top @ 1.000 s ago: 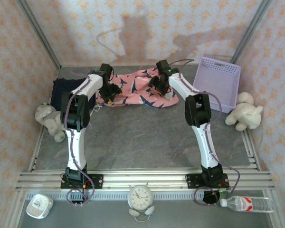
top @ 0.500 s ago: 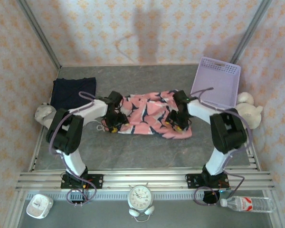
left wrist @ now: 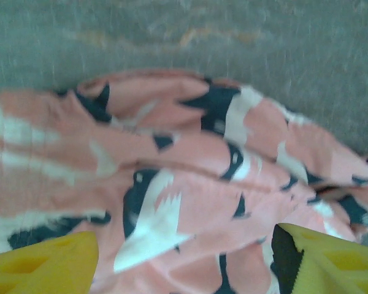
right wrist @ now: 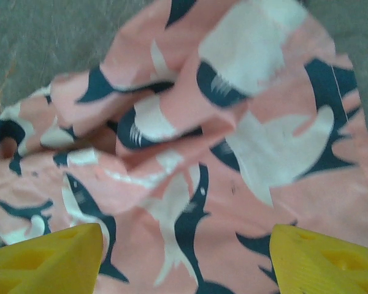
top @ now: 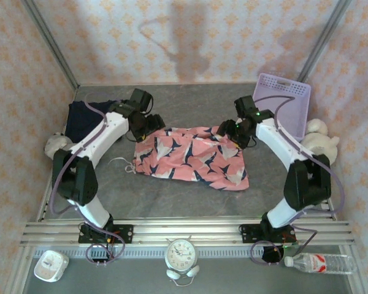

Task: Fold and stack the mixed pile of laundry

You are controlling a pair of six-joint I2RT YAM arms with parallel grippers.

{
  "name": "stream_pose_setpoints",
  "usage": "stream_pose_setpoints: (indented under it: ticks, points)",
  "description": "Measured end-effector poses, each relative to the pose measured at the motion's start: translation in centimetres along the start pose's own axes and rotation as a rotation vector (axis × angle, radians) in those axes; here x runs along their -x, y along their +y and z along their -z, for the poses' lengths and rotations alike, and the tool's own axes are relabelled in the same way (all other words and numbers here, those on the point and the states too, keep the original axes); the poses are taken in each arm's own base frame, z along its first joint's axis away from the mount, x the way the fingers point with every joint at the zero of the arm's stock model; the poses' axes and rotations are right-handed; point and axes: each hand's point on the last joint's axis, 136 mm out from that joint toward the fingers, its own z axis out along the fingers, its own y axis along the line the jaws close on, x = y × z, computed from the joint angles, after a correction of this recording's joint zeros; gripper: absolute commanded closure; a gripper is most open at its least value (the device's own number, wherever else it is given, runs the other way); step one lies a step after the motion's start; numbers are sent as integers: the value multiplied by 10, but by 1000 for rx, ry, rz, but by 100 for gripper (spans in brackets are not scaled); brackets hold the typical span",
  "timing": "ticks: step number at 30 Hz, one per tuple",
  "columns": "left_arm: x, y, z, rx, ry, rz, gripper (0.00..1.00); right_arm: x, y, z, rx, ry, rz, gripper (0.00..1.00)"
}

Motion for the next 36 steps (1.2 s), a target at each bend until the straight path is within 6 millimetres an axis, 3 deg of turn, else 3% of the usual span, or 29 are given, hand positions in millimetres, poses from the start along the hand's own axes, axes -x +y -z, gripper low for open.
stream_pose_setpoints:
  ticks: [3,6,7,8,10,12,17,22,25,28,29,30,31,32,34,36]
  points:
    - [19,-2,-23,37,0,10,26,12,-5,-26,-32,26,-31,29]
    - [25,1,-54,90,31,8,33,16,-11,-51,-70,61,-53,35]
    - [24,5,-66,111,49,5,46,16,-14,-58,-82,70,-59,43]
    - [22,9,-77,131,67,4,68,16,-18,-62,-95,76,-68,57]
    - [16,20,-90,169,101,1,100,17,-22,-66,-109,75,-89,81]
    - [10,28,-97,194,123,5,100,22,-25,-63,-113,59,-102,100]
    - [3,38,-77,194,115,8,100,33,-21,-39,-95,-12,-107,100]
    - [18,23,-15,89,4,12,100,41,0,7,-22,-97,-78,100]
    - [25,17,11,37,-54,17,100,51,15,26,22,-145,-65,100]
    - [27,24,8,44,-61,34,100,70,35,31,54,-172,-60,98]
    - [27,29,1,58,-54,43,98,80,43,30,66,-181,-56,90]
    - [26,35,-9,79,-39,53,88,91,53,24,78,-186,-53,77]
    - [26,42,-19,107,-27,63,59,105,62,15,83,-193,-45,60]
    - [27,50,-30,140,-14,75,37,116,68,5,83,-199,-38,50]
    - [26,67,-53,207,27,96,28,137,72,-23,71,-194,-32,38]
    - [28,77,-70,251,61,111,20,143,68,-47,48,-172,-27,31]
